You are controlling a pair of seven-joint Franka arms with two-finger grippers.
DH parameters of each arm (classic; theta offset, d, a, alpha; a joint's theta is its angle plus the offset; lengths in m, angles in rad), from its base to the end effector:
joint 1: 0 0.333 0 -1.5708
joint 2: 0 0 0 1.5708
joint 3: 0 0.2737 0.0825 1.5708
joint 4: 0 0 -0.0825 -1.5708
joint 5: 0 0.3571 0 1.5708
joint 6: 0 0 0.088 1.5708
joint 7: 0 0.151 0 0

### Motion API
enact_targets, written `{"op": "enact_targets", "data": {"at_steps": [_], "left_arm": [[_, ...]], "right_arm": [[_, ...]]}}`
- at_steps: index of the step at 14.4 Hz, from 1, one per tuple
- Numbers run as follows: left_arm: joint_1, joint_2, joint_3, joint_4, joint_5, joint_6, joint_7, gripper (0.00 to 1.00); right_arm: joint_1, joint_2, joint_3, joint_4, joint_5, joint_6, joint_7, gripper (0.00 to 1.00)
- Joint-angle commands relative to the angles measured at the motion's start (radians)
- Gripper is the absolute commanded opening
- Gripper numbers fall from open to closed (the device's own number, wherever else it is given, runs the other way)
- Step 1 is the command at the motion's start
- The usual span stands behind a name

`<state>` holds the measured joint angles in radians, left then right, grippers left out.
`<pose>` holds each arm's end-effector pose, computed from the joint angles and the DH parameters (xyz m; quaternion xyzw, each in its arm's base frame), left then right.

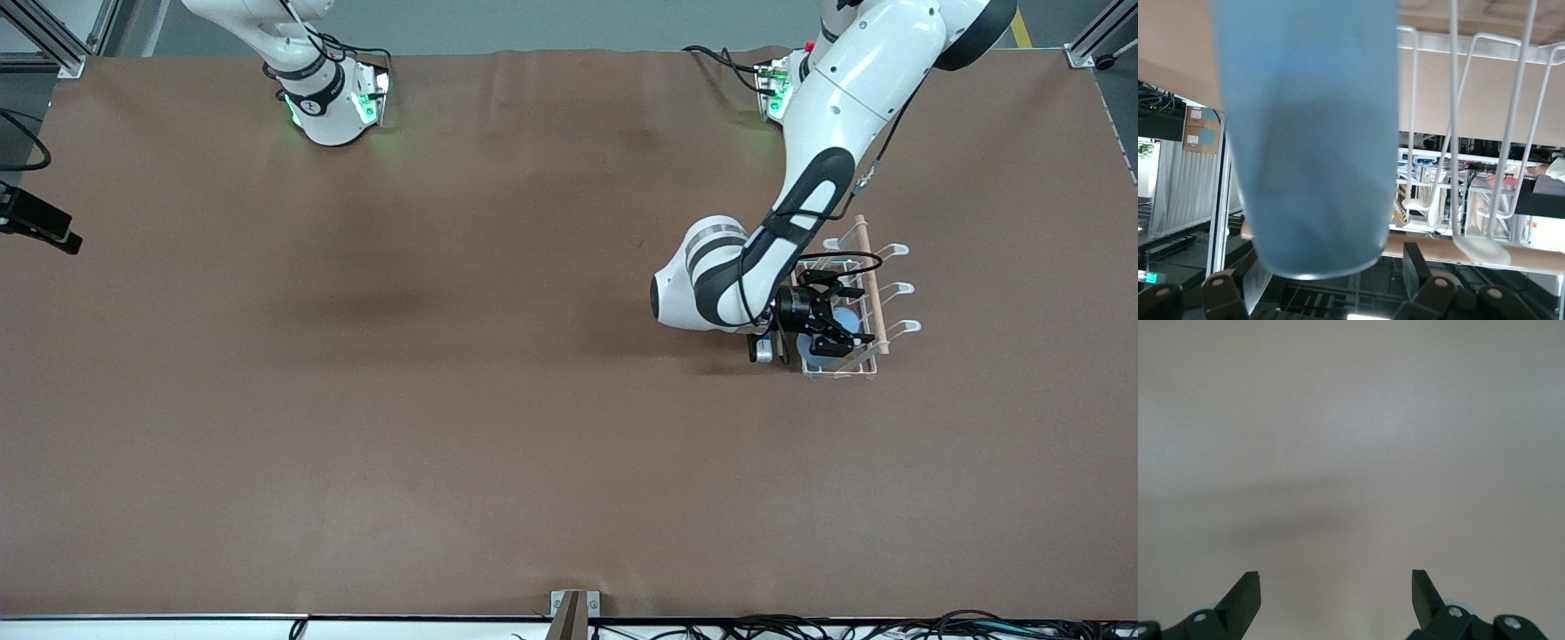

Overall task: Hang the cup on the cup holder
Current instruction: 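Hang the cup on a rack hook with the left gripper, then release the cup and raise the left gripper above the rack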

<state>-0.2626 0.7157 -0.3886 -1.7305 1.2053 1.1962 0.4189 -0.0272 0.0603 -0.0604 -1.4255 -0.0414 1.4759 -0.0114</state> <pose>0.4987 -0.1618 0.1867 -0.5651 0.5147 0.4149 0.4935 0.5316 -0.0524 0.5621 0.9989 -0.0399 -0.0060 0.0222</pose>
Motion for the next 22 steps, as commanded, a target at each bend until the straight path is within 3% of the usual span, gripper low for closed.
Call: {"op": "enact_targets", "data": {"at_steps": [1,3,10,13,17,22], "left_arm": [[0.0,-0.03,-0.003,0.02,-0.044,-0.012,0.008,0.97],[0.002,-0.061,-0.004,0.049,-0.078,-0.012,0.006,1.0],[0.071,-0.34,0.005,0.066,-0.278,0.178,-0.095,1.0],[0.13,-0.448,0.013,0.068,-0.438,0.281,-0.142,1.0],[0.163,-0.576,0.126,0.06,-0.683,0.413,-0.203,1.0],[0.287,-0.674,0.131,0.029,-0.952,0.496,-0.337,1.0]], "right_arm": [[0.001,-0.01,0.004,-0.004,-0.005,-0.003,0.005,1.0],[-0.017,-0.01,-0.003,-0.004,0.055,0.001,0.005,1.0],[-0.02,-0.01,-0.003,-0.003,0.046,-0.008,0.007,1.0],[-0.022,-0.008,-0.003,-0.004,0.046,-0.011,0.007,1.0],[-0.023,-0.008,-0.003,-0.004,0.049,-0.012,0.007,1.0],[-0.028,-0.008,-0.003,-0.004,0.058,-0.008,0.008,1.0]]}}
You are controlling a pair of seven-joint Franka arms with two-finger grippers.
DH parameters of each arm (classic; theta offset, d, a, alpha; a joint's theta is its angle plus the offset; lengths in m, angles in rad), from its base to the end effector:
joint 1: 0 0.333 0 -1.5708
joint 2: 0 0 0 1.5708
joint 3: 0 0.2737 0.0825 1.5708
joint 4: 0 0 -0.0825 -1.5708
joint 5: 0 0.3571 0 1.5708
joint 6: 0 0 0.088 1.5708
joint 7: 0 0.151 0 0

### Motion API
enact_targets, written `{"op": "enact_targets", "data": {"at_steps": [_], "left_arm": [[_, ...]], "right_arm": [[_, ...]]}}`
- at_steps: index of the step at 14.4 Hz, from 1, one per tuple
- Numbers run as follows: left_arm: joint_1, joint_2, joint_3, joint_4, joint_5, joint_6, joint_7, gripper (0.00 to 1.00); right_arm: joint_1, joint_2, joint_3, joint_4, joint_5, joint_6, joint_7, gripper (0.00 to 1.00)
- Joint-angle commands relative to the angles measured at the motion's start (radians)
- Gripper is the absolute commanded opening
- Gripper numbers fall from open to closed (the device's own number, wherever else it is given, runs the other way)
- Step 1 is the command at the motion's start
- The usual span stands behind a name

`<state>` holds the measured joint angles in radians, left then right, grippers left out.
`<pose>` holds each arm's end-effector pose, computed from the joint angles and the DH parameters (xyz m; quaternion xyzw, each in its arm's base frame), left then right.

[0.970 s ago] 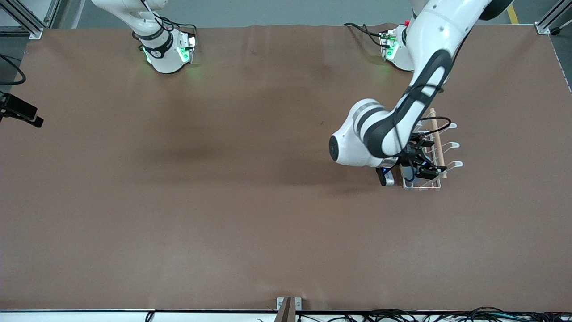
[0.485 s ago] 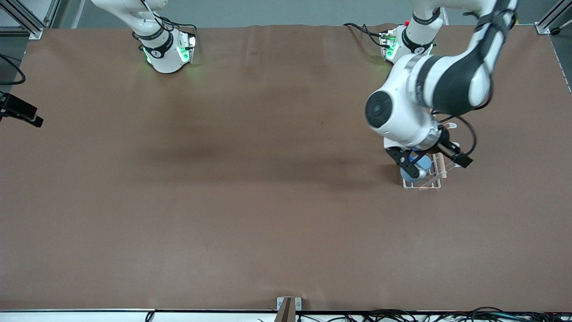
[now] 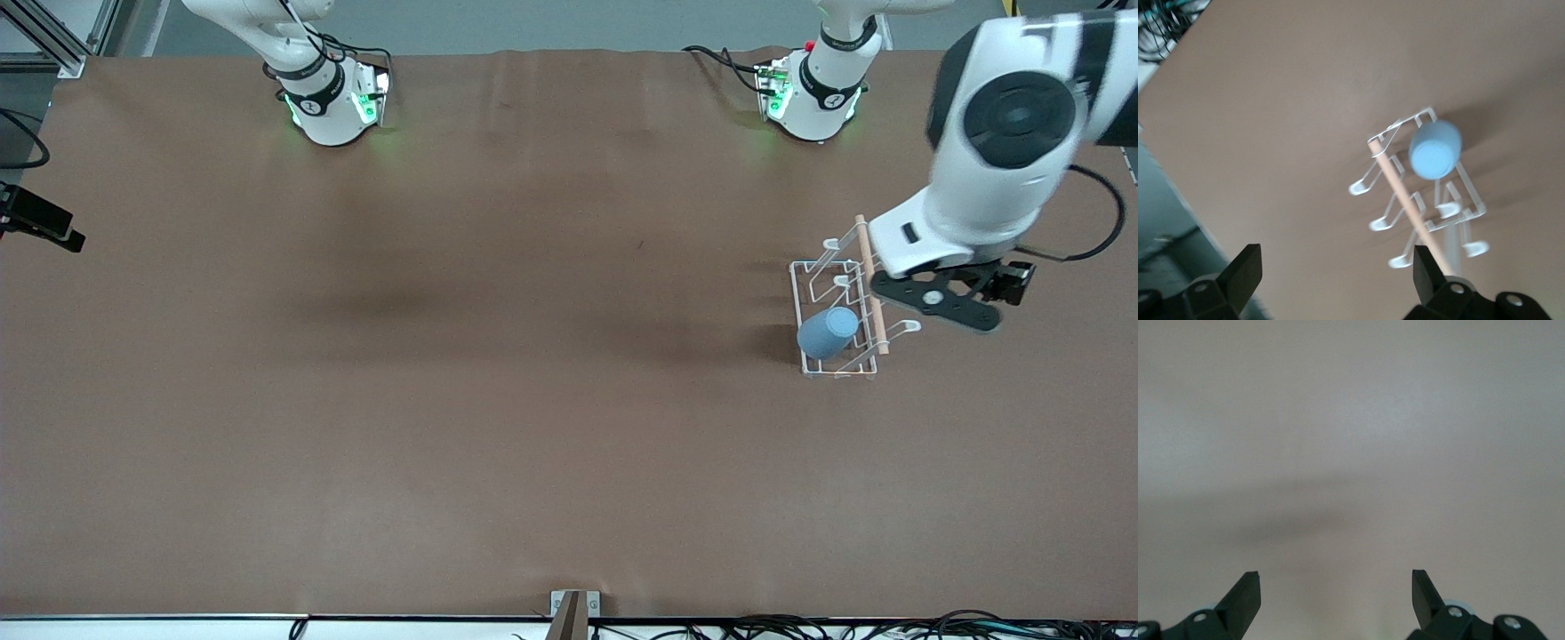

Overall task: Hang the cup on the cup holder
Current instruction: 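Release the cup and raise the left gripper above the rack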

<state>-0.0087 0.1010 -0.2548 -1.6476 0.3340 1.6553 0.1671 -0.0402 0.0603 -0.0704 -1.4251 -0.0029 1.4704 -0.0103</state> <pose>0.5445 -0.0941 0.4648 -0.9597 0.2318 0.0368 0.1542 0.5301 -0.0583 0.5617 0.9987 -0.0502 -0.0076 0.0031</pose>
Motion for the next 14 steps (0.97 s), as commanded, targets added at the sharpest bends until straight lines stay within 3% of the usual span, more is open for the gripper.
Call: {"op": "enact_targets", "data": {"at_steps": [1,7,11,14], "left_arm": [[0.035,-0.073,0.014,-0.063,-0.123,0.041,-0.163,1.0],[-0.034,-0.179,0.195,-0.084,-0.332,0.031,-0.238,1.0],[-0.039,-0.231,0.206,-0.092,-0.332,0.029,-0.268,1.0],[-0.04,-0.195,0.206,-0.003,-0.331,0.014,-0.267,1.0]], "right_arm": [[-0.015,-0.008,0.008,-0.005,0.02,0.001,0.007,1.0],[-0.023,-0.01,0.008,-0.005,0.02,-0.002,0.007,1.0],[-0.023,-0.008,0.008,-0.005,0.02,-0.001,0.007,1.0],[-0.023,-0.008,0.008,-0.006,0.02,0.005,0.007,1.0]]}}
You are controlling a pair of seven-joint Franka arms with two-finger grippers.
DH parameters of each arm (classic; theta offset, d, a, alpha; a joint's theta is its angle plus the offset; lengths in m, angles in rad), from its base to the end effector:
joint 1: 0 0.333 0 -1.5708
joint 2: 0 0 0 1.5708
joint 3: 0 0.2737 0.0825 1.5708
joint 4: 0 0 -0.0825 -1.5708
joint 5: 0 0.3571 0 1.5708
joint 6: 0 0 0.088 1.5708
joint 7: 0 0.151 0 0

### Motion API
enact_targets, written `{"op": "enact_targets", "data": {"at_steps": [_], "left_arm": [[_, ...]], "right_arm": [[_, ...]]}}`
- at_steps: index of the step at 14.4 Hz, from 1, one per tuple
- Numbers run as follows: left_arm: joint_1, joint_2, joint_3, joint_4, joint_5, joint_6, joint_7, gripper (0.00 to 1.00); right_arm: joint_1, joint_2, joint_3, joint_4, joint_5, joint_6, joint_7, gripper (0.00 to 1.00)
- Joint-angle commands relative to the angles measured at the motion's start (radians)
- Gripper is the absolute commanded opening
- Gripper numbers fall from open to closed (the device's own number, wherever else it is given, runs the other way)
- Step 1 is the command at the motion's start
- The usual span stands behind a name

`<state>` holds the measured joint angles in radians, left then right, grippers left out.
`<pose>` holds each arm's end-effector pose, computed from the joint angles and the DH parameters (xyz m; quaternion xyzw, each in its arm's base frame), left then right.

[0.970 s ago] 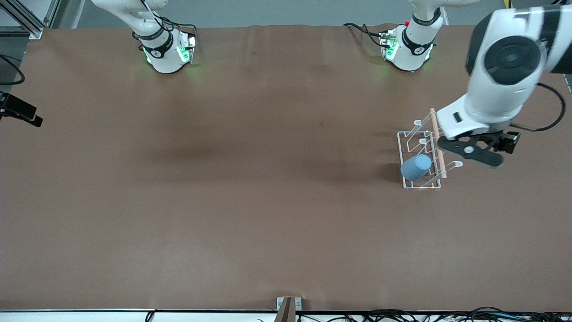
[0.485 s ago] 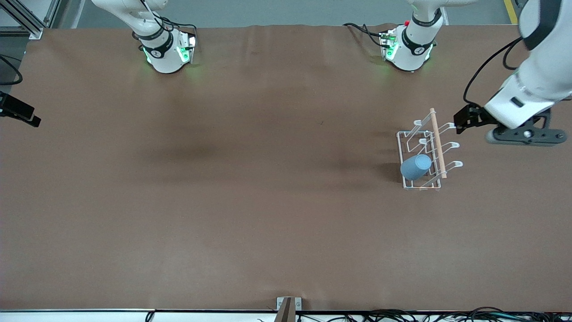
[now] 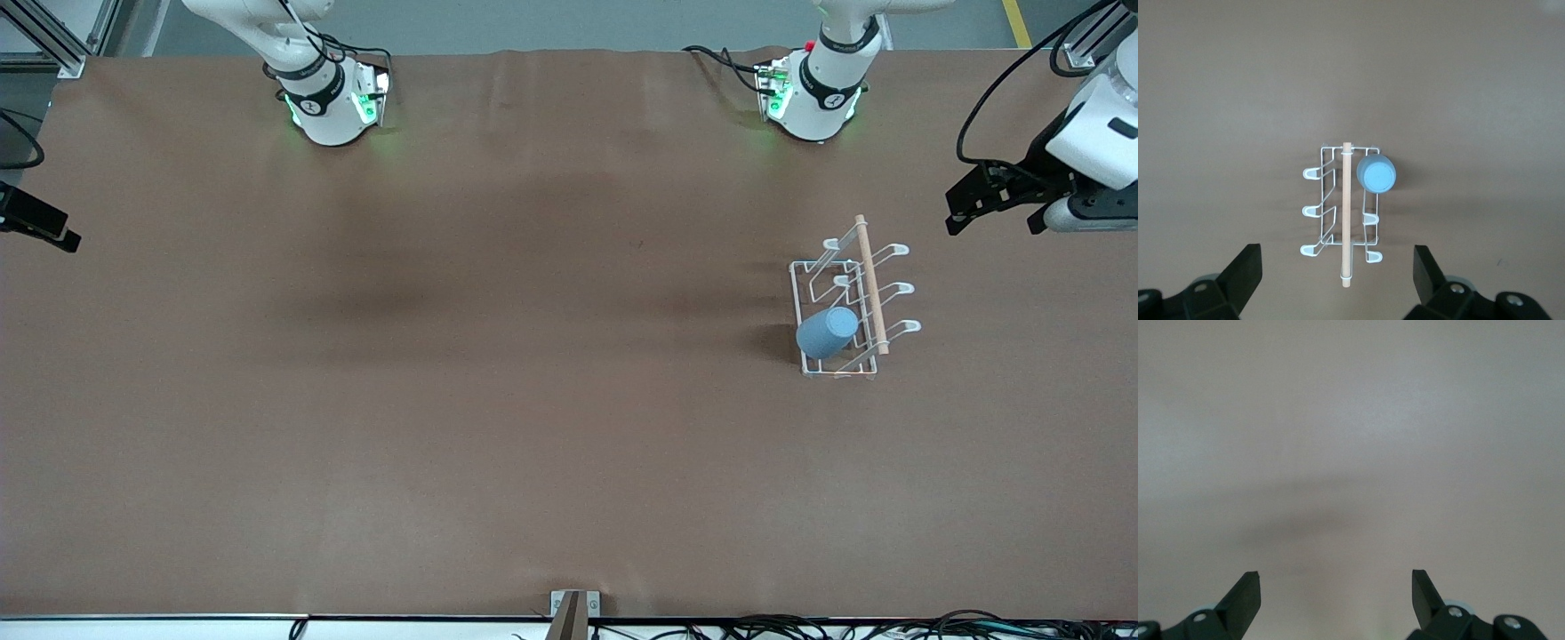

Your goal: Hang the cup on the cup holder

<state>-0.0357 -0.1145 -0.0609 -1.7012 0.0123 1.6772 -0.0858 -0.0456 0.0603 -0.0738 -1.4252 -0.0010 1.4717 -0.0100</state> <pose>0.5081 -0.0488 0.5486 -0.9989 0.0057 -0.0458 0.0055 0.5298 -0.0626 0.5617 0.9985 -0.0547 -0.0070 0.0023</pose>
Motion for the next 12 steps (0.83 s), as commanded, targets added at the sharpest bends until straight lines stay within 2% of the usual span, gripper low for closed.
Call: {"op": "enact_targets", "data": {"at_steps": [1,5,7,12], "left_arm": [[-0.013,0.044,0.012,0.095,-0.008,-0.04,-0.014,1.0],[-0.015,0.139,0.013,0.26,-0.005,-0.172,-0.02,1.0],[-0.013,0.142,0.026,0.262,-0.008,-0.175,-0.07,1.0],[-0.012,0.085,0.024,0.174,-0.015,-0.162,-0.095,1.0]], "right_arm": [[-0.016,-0.01,0.011,-0.012,0.018,0.006,0.007,1.0],[-0.017,-0.014,0.011,-0.032,0.018,0.03,0.01,1.0],[-0.017,-0.014,0.011,-0.032,0.018,0.026,0.015,1.0],[-0.017,-0.013,0.012,-0.031,0.018,0.027,0.015,1.0]]}}
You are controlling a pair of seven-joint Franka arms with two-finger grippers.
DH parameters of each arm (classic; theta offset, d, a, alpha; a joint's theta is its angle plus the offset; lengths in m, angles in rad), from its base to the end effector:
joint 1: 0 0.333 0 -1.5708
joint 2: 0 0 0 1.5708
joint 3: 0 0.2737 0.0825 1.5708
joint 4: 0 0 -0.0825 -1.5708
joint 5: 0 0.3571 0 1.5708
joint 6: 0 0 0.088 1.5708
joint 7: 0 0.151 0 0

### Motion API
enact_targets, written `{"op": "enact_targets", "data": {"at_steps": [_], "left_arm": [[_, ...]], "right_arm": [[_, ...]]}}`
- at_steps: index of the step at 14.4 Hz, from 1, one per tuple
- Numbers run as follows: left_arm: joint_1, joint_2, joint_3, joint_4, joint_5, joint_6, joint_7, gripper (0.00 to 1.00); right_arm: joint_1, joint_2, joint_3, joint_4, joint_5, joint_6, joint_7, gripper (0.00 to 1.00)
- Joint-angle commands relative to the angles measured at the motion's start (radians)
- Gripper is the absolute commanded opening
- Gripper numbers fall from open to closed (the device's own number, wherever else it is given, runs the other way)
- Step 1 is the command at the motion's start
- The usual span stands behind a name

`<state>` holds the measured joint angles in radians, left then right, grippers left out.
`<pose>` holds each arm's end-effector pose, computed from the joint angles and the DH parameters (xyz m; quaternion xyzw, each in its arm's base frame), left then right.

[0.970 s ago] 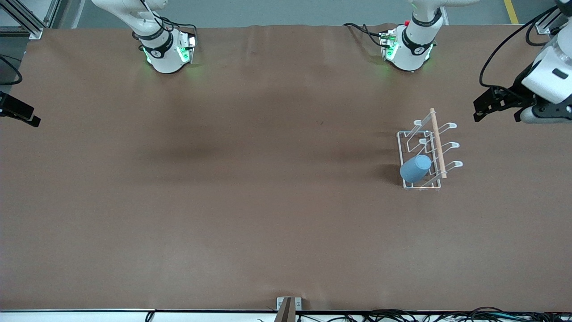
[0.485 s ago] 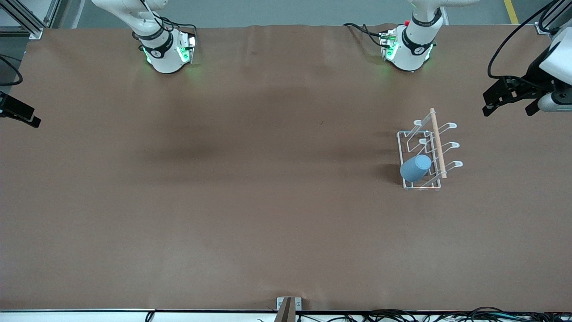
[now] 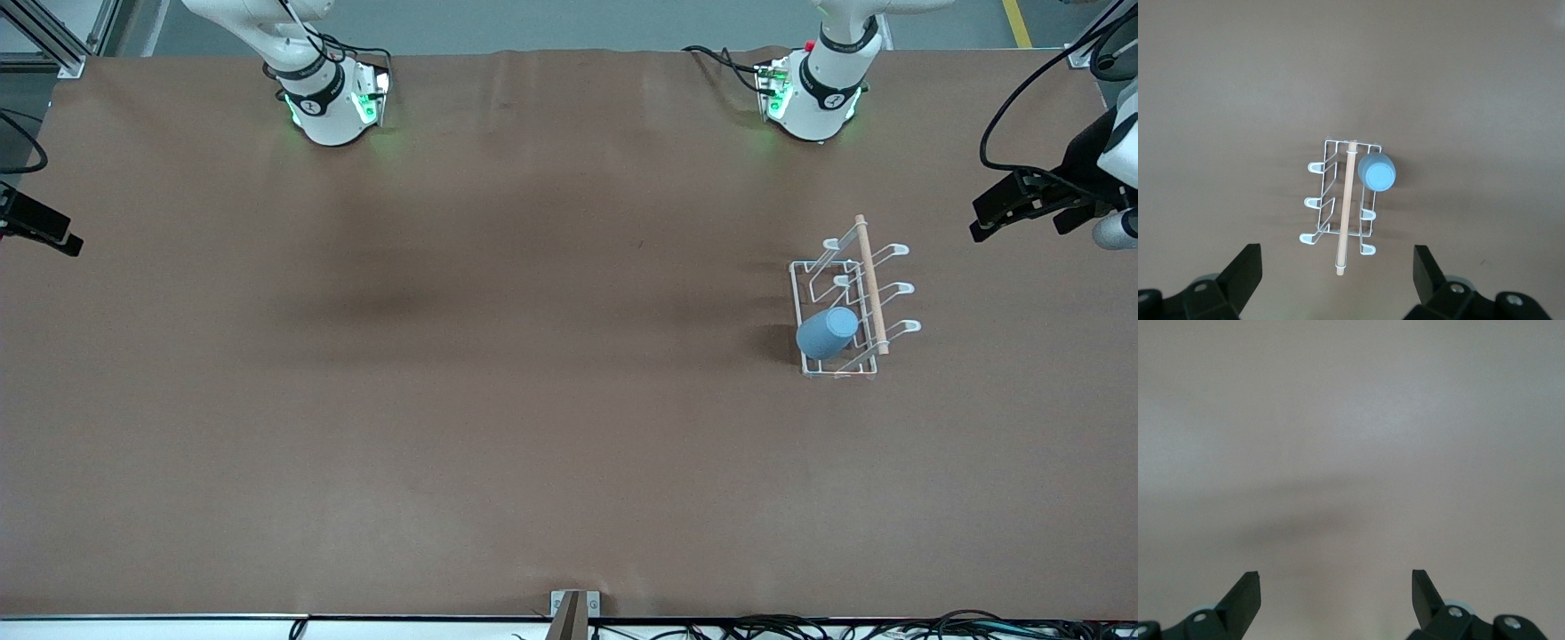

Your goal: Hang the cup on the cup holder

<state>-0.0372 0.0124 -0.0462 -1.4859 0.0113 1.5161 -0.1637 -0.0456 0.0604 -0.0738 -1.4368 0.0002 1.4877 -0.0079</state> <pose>0.5251 -0.0420 0.5644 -0.9991 -0.0405 -0.0095 0.0042 0.5318 -0.0627 0.5580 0.9984 -0.0557 -0.0048 0.0018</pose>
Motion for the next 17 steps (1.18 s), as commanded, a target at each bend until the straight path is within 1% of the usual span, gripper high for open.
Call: {"op": "enact_targets", "data": {"at_steps": [1,7,8,10,12,15,17], "left_arm": [[-0.01,-0.043,0.009,-0.042,-0.016,0.007,-0.017,1.0],[-0.009,-0.028,0.017,-0.025,-0.028,0.018,0.035,1.0],[-0.007,-0.035,0.02,-0.034,-0.028,0.022,0.047,0.99],[-0.001,-0.038,0.023,-0.04,-0.031,0.033,0.131,0.99],[-0.001,-0.038,0.029,-0.043,-0.053,0.059,0.133,0.99],[0.0,-0.063,0.029,-0.086,-0.054,0.079,0.131,0.99],[-0.001,-0.065,0.031,-0.094,-0.053,0.091,0.121,0.99]], "right_arm": [[-0.019,-0.013,0.012,-0.019,0.018,0.009,0.012,1.0],[-0.019,-0.013,0.011,-0.019,0.018,0.009,0.012,1.0],[-0.02,-0.013,0.011,-0.019,0.018,0.008,0.012,1.0],[-0.02,-0.013,0.011,-0.019,0.018,0.008,0.012,1.0],[-0.023,-0.013,0.012,-0.019,0.018,0.008,0.012,1.0],[-0.023,-0.013,0.011,-0.019,0.018,0.008,0.012,1.0],[-0.023,-0.013,0.012,-0.019,0.018,0.008,0.012,1.0]]}}
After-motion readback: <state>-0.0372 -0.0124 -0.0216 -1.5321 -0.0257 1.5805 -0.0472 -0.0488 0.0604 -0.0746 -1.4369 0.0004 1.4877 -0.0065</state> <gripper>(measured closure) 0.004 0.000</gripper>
